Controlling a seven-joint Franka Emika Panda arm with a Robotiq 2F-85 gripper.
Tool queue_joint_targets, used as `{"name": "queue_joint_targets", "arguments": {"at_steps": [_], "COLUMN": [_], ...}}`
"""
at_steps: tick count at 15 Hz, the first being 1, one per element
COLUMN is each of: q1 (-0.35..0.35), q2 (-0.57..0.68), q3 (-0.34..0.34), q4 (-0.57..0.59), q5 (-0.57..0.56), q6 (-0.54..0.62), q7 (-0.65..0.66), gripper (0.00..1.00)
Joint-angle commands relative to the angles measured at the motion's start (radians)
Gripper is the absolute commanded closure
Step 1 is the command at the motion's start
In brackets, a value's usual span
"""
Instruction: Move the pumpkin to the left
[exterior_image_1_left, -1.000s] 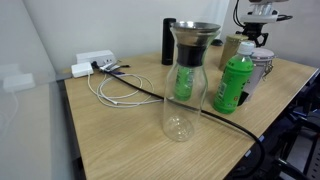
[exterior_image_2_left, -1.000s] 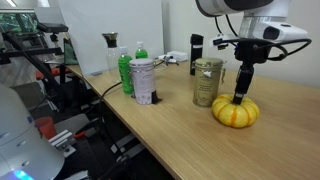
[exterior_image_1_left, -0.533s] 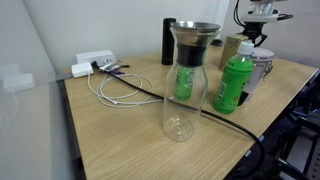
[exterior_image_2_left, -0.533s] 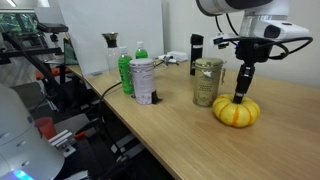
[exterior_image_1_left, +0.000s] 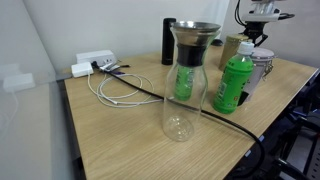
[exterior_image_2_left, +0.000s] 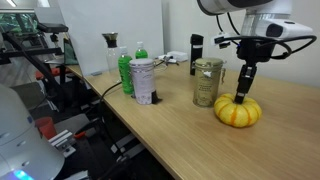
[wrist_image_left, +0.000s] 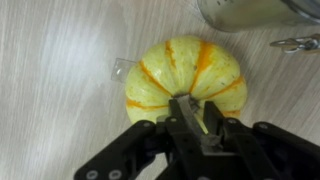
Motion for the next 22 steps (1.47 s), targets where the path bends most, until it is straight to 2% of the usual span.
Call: {"name": "queue_joint_targets", "arguments": {"at_steps": [1, 13, 18, 19, 20, 21, 22], "q1": [0.001, 0.005, -0.004, -0.004, -0.004, -0.004, -0.004], "q2": [0.01, -0.026, -0.032, -0.034, -0.034, -0.035, -0.035], "q3": [-0.008, -0.048, -0.034, -0.032, -0.029, -0.027, -0.024], "q4": [-0.002, -0.019, -0.025, -0.028, -0.03, -0.03, -0.031], "q5": [-0.008, -0.046, -0.03, -0.03, -0.027, -0.025, -0.023], "q6": [0.0, -0.014, -0.048, -0.049, -0.048, -0.044, -0.041], "q7": [0.021, 0.123, 0.116, 0.114, 0.11, 0.11, 0.108], "gripper": [0.92, 0.92, 0.92, 0.81, 0.79, 0.85, 0.87]}}
